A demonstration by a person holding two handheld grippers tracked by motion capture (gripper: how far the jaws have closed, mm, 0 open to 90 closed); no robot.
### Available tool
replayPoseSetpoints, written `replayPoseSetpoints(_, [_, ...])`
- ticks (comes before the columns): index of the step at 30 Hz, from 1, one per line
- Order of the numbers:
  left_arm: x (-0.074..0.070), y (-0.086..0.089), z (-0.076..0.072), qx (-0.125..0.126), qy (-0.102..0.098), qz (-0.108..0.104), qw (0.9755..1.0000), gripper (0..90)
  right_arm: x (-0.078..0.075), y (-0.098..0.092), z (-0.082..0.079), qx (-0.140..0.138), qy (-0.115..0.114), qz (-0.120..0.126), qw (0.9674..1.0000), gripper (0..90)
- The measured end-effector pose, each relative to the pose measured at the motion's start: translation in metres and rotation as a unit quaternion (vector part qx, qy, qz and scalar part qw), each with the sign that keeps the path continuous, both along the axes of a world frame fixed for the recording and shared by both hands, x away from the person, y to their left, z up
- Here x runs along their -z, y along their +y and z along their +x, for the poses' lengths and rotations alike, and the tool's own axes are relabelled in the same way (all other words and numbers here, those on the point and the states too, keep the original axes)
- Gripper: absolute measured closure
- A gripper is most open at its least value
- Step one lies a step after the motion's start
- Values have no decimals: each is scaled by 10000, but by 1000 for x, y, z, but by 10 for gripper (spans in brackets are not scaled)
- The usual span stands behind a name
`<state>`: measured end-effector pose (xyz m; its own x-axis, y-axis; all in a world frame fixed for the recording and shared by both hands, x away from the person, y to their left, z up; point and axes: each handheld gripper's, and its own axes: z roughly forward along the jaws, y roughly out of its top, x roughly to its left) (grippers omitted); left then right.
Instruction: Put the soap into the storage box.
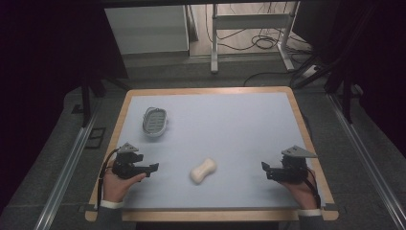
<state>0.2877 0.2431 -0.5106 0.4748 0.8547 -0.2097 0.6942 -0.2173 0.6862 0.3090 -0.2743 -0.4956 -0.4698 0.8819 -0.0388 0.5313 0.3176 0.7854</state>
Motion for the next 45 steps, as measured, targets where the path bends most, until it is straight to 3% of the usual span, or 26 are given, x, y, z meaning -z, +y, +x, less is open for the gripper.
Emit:
replayPoseSetpoints(19, [-8,0,-5,-13,-47,-57,10000,224,-1,-10,-1,133,31,97,9999,69])
replayPoseSetpoints(45, [-32,-10,-6,102,-32,187,9998,233,-5,-24,-3,203,-8,198,9996,73])
